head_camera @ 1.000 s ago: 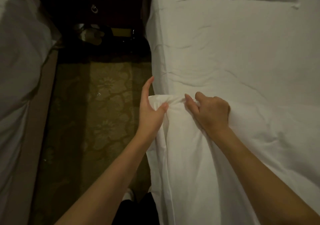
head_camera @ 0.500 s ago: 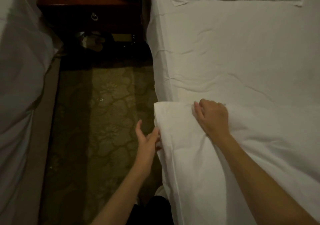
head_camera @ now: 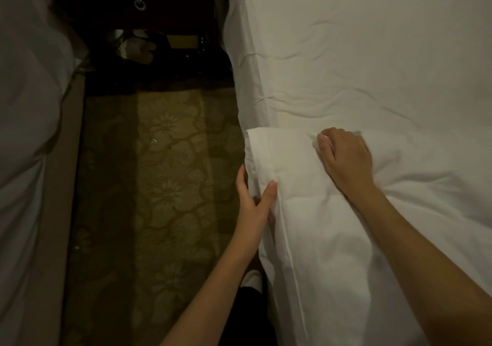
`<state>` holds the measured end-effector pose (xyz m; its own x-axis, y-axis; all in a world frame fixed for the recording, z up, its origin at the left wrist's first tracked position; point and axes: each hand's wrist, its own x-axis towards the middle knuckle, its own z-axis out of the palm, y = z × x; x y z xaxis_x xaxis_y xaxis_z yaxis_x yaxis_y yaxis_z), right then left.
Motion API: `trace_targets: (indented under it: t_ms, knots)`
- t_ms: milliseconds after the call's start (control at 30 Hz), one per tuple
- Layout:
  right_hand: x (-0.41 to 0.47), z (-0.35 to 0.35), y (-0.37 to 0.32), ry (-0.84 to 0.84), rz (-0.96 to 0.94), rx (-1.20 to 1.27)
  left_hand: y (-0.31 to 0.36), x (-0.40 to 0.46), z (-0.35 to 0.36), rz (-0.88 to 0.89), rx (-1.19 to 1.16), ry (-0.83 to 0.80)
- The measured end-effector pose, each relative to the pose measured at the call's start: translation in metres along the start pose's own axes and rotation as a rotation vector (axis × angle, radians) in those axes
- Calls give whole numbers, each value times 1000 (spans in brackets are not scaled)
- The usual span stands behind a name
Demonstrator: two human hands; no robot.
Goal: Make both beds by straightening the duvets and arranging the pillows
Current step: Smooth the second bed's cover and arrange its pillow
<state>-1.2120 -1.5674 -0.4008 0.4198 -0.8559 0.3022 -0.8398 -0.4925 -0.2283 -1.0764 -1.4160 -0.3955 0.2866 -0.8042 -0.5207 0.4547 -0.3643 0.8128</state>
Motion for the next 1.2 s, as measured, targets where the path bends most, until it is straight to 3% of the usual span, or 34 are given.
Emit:
trace_targets:
  t_ms: [167, 500, 700, 833, 1033, 1200]
  knots:
    - [-2, -1, -2, -31, 42, 14, 1, -5, 3, 41, 1, -5]
    - [-4, 3, -2, -22, 39, -20, 3, -6, 9, -70, 284, -122]
    - [-6, 6, -2, -24, 36, -6, 0, -13, 17, -191, 76, -116]
    - [-4, 3, -4, -13, 40, 39, 13, 1, 25, -135, -39, -13]
    - [1, -2, -4, -41, 74, 92, 37, 27, 33, -125, -26, -74]
    - [29, -22, 1, 43, 90, 107, 65, 38, 55, -15, -76, -3]
